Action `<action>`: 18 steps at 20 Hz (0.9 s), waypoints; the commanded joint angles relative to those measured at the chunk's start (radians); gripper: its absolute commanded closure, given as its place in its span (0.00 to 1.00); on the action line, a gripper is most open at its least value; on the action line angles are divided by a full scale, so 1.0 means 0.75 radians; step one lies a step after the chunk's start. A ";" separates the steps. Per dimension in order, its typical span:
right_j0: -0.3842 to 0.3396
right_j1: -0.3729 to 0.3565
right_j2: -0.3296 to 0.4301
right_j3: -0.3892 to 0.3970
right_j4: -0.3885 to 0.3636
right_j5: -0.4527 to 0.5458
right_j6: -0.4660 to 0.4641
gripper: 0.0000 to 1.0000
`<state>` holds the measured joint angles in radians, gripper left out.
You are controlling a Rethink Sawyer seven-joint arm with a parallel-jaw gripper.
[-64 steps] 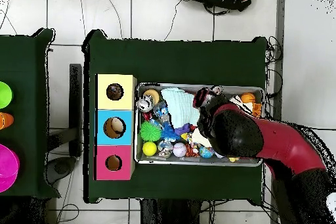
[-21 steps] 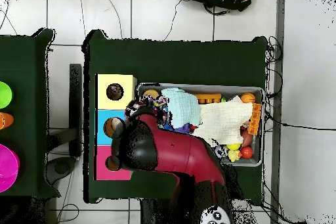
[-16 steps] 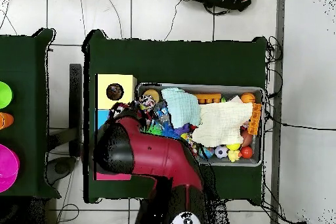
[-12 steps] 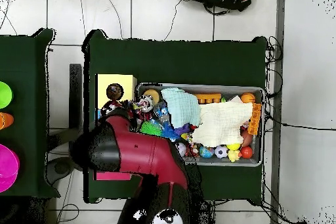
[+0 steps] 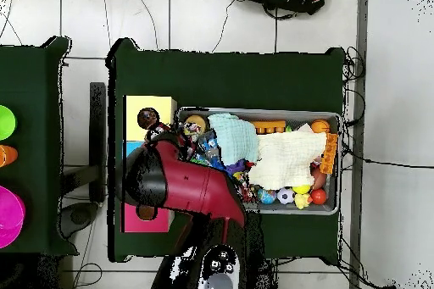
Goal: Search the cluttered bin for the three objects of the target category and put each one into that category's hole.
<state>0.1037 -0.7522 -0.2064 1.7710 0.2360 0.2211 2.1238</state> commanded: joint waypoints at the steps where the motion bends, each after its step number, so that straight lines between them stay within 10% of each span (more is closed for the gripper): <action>1: 0.005 0.108 -0.027 -0.046 0.098 -0.030 0.317 1.00; 18: 0.362 0.292 -0.428 -0.465 0.372 0.497 0.628 1.00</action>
<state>0.3521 -0.5951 -0.4420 1.5692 0.4451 0.3696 2.2250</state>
